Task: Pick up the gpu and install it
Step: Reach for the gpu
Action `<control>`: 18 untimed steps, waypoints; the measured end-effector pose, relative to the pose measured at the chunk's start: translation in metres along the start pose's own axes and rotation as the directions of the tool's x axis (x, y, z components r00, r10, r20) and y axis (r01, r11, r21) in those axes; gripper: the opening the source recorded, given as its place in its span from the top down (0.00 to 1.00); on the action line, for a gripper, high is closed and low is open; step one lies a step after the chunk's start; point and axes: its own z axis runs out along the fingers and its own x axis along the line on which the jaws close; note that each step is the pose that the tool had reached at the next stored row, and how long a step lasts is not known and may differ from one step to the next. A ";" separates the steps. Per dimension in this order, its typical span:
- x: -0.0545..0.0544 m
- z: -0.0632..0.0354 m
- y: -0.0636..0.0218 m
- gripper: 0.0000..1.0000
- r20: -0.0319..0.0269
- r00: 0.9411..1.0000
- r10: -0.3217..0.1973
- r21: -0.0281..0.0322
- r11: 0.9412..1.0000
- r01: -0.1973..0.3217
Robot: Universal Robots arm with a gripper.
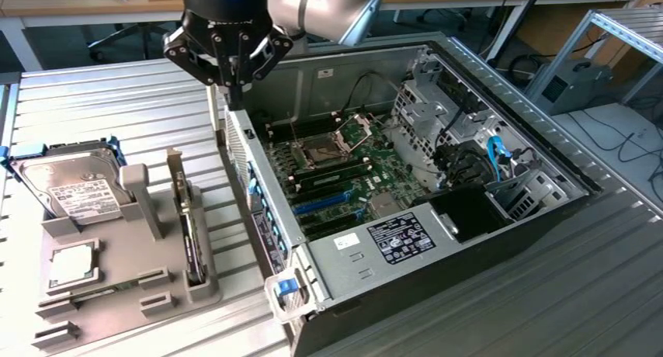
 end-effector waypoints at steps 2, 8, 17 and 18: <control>0.003 -0.0001 -0.0002 0.89 0.000 1.000 0.000 0.000 1.000 0.000; 0.010 -0.0003 -0.0008 0.89 0.000 1.000 0.000 0.000 1.000 0.000; 0.020 -0.0005 -0.0015 0.89 0.000 1.000 0.000 0.000 1.000 0.000; 0.021 -0.0006 -0.0015 0.89 0.000 1.000 0.000 0.000 1.000 0.000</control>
